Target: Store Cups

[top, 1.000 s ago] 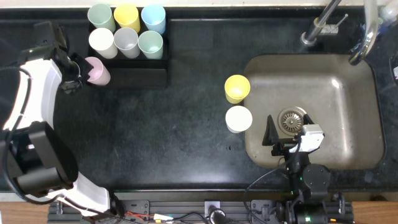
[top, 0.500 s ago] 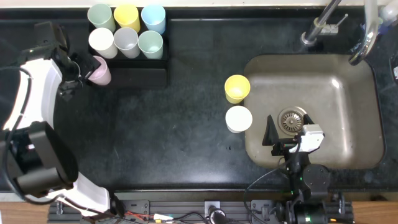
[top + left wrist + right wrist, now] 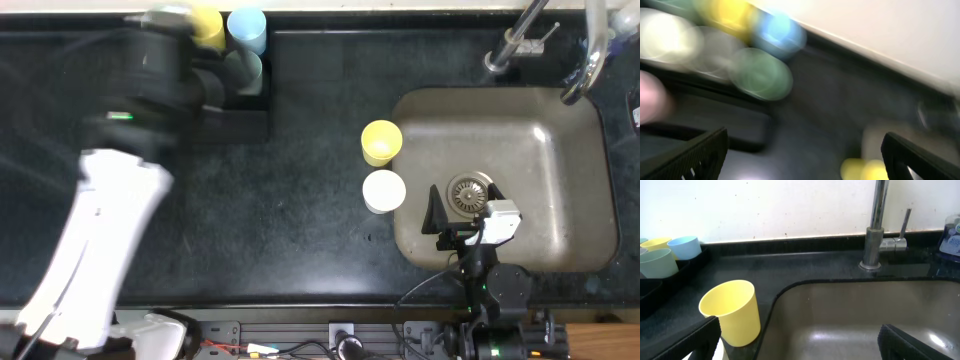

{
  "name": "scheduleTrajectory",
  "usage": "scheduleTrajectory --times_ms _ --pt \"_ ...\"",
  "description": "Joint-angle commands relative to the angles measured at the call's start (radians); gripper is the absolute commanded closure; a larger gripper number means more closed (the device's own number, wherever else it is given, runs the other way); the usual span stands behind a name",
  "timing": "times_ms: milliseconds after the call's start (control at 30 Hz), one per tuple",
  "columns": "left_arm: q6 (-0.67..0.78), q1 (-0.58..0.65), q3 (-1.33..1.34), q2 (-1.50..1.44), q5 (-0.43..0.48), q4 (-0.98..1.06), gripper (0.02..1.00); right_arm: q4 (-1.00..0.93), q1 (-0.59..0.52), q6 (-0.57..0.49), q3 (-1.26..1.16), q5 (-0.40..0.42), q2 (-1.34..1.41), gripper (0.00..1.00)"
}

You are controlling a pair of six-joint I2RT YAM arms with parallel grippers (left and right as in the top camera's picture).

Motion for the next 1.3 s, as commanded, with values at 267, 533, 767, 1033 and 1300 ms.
scheduleTrajectory --times_ms 267,533,767,1033,1300 --pt "0.027 -0.335 -0.004 0.238 0.06 0.15 0.018 0.006 0.002 0.0 0.005 0.003 -0.007 0.005" --pt "0.043 -0.294 -0.004 0.266 0.123 0.051 0.02 0.006 0.002 0.0 0.005 0.003 -0.007 0.003" --pt "0.015 -0.268 -0.004 0.341 0.198 0.031 0.02 0.006 0.002 0.0 0.005 0.003 -0.007 0.005" --pt "0.006 -0.268 -0.004 0.369 0.212 0.091 0.018 0.006 0.002 0.0 0.005 0.003 -0.007 0.003" --pt "-0.014 -0.268 -0.004 0.403 0.229 0.101 0.018 0.006 0.002 0.0 0.005 0.003 -0.007 0.003"
